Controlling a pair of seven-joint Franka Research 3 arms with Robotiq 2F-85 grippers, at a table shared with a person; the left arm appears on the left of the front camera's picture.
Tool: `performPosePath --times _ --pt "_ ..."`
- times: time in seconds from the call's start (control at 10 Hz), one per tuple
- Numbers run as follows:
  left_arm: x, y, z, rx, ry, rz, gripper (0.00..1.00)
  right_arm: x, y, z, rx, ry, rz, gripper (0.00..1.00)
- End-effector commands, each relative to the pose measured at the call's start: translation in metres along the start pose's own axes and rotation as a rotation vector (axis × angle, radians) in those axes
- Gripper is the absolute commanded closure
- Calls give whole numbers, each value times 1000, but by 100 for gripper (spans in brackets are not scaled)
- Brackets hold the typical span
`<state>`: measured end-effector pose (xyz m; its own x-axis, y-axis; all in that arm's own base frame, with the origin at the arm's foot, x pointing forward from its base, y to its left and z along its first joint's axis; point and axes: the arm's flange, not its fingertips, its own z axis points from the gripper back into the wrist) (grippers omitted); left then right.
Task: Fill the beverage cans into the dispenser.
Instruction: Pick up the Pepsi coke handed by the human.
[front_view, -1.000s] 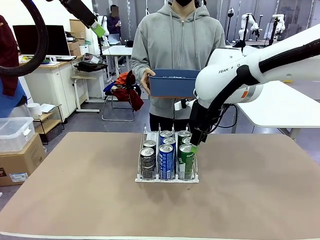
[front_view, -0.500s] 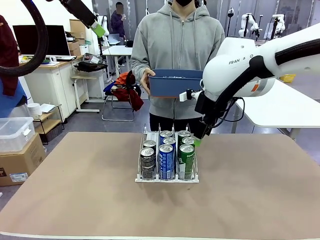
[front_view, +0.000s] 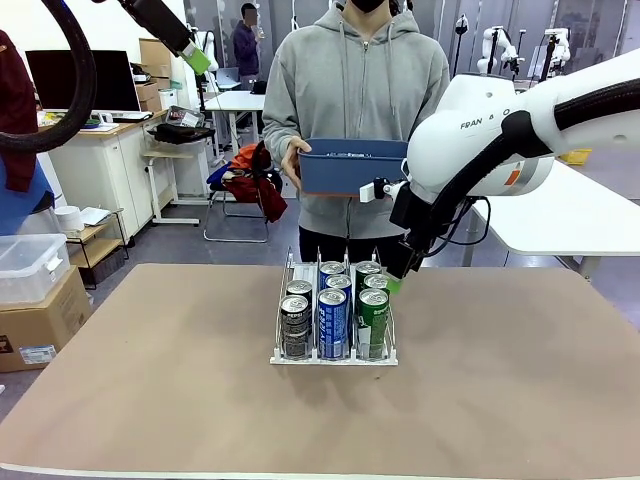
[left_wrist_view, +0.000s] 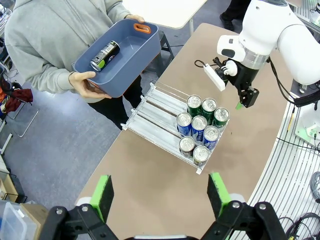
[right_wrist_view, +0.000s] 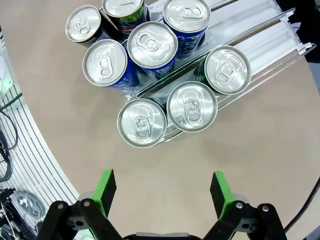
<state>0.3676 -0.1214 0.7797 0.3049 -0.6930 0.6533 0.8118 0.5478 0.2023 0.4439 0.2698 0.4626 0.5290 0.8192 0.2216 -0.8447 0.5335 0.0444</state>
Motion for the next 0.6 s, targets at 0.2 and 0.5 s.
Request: performPosePath --times 0.2,0.5 --pt "-2 1 1 -3 -1 4 0 0 0 1 -1 -2 1 0" --pt "-2 1 1 -3 -1 4 0 -36 -33 71 120 -352 71 0"
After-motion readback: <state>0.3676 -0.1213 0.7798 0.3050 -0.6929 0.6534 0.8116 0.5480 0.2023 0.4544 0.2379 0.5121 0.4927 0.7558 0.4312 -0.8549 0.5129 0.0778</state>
